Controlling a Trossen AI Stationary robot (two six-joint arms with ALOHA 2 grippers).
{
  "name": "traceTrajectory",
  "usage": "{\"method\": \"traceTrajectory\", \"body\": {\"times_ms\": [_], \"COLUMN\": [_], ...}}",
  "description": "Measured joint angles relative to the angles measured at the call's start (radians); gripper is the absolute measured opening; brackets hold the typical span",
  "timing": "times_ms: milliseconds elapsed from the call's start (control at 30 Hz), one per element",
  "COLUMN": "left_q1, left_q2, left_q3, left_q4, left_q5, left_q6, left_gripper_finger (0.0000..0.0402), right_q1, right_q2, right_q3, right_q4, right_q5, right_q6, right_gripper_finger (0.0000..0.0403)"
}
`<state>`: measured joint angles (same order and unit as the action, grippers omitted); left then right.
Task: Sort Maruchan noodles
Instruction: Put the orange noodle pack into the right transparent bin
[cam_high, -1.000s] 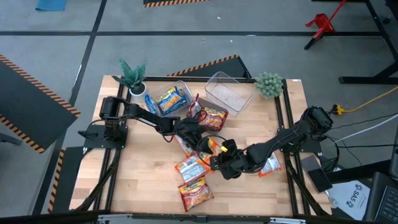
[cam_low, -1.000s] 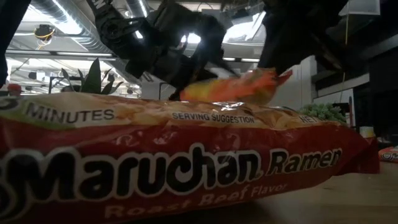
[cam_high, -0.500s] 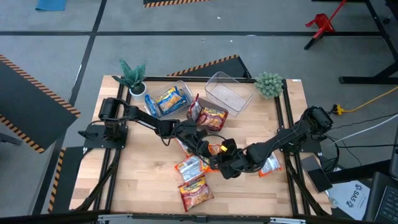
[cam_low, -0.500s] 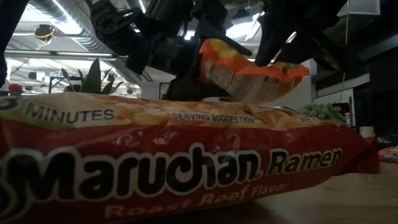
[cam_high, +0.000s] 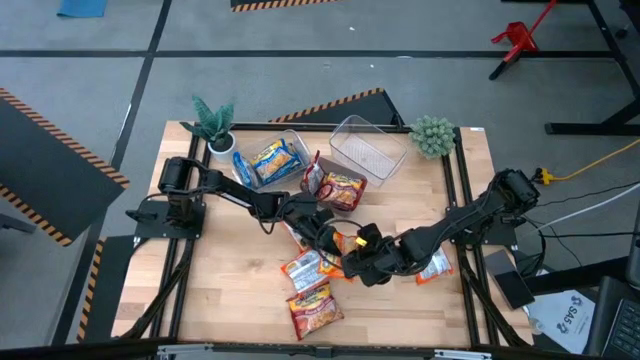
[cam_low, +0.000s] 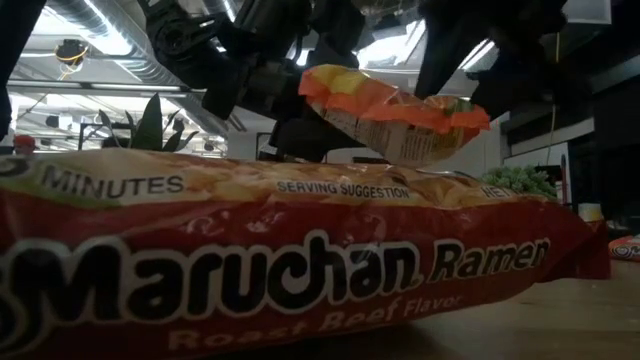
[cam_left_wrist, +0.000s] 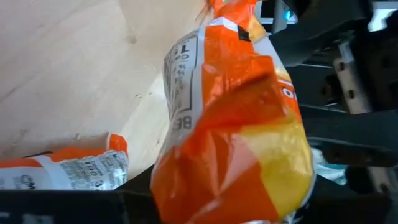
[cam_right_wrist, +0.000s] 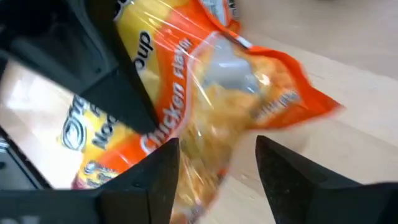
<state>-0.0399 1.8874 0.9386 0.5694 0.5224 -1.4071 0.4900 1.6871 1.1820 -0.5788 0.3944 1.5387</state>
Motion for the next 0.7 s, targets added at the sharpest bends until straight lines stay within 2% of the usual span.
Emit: {"method": "traceTrajectory", "body": {"times_ms": [200, 333, 567, 700], "left_q1": [0.013, 0.053, 0.155, 0.200], "left_q2": [0.000, 0.000, -0.003, -0.003], "left_q3": [0.000, 0.000, 0.000, 0.020], "left_q4": [-0.006, 0.032, 0.306, 0.435], "left_q5": [0.012, 0.021, 0.019, -0.030], "left_q6": [-0.003, -0.052, -0.210, -0.311], "left_gripper_finger": [0.0154, 0.0154, 0.0154, 0.0153], "right_q1": [0.049, 0.093, 0.194, 0.248], "right_q2": [-0.068, -0.116, -0.182, -0.195], "right_q3": [0.000, 0.000, 0.000, 0.000], "right_q4": [-0.091, -0.166, -0.300, -0.375], "right_q5": [0.040, 0.063, 0.124, 0.137], "right_q6": [0.000, 0.066, 0.246, 0.361], "right_gripper_finger": [0.0204, 0.0204, 0.0205, 0.0205]}}
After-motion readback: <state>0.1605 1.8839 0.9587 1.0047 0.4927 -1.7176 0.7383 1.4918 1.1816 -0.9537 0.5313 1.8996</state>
